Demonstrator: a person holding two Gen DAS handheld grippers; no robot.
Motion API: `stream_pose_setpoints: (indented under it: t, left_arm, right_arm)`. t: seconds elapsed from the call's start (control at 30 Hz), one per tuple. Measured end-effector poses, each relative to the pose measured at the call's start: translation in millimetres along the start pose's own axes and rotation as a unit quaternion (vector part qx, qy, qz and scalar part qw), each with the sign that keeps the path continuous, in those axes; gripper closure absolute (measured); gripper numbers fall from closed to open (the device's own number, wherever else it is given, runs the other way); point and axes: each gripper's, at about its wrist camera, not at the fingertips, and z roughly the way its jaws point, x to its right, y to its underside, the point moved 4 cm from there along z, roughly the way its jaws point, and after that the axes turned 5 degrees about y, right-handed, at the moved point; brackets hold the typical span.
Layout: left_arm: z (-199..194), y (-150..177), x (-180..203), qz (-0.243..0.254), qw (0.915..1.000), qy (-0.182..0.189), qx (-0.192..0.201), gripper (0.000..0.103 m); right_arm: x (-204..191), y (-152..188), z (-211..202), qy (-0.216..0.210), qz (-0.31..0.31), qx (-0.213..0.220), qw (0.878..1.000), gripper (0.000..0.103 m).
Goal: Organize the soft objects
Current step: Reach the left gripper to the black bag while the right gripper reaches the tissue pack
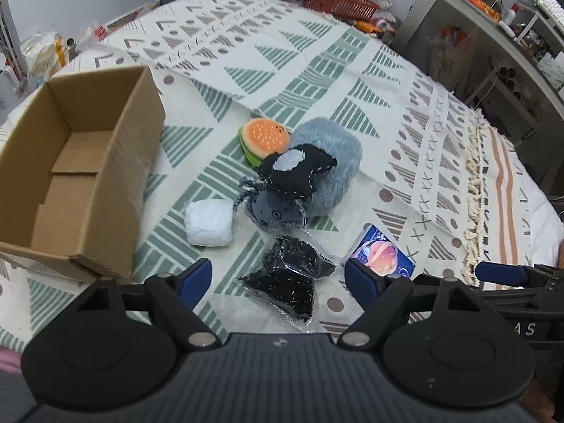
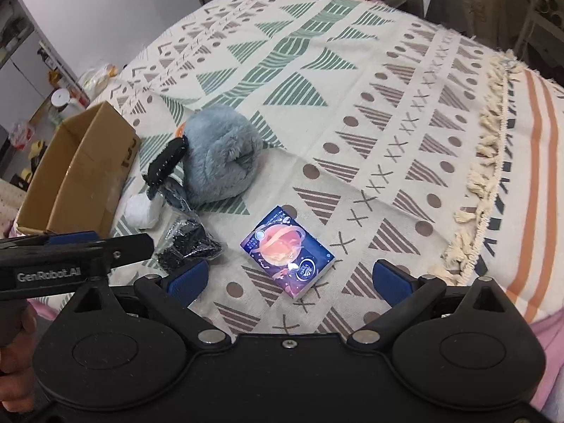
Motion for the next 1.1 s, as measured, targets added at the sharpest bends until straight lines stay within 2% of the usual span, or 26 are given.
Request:
stream_pose_setpoints:
  t: [0.23, 0.47, 0.7, 0.83, 0.93, 0.97, 1.1]
  left_arm:
    - [28, -2, -2, -0.012, 0.9996, -0.006, -0.025, 0.028]
    - [61, 1, -7, -0.024, 0.998, -0.014, -0.056, 0.03]
    - [82, 3, -15, -0.036, 0.9962, -0.014, -0.078, 0.03]
    - [85, 4, -17, -0.036, 0.9964, -0.011, -0.076, 0.031]
    - [82, 4, -17, -0.036, 0.9969, -0.003, -0.07, 0.046]
    - [81, 3, -17, -0.036, 0.9969, 0.005, -0.069, 0.057]
    - [78, 1, -14, -0.039, 0.9965, 0.019, -0.071, 0.067]
  right_arm:
    - [6, -1, 28, -0.01, 0.01, -0.036, 0.999, 0.006]
    - [7, -4, 53, 0.006, 0.005, -0.058, 0.998, 0.014]
    - [4, -5, 69, 0.017, -0.01, -0.074, 0.997, 0.014]
    - [4, -7, 76, 0.036, -0.019, -0.072, 0.997, 0.014]
    - [-4, -6, 80, 0.047, -0.047, -0.071, 0.995, 0.014]
    - [-6, -6, 81, 0.051, -0.058, -0.068, 0.995, 0.014]
    - [-13, -6, 86, 0.067, -0.082, -0.063, 0.992, 0.015]
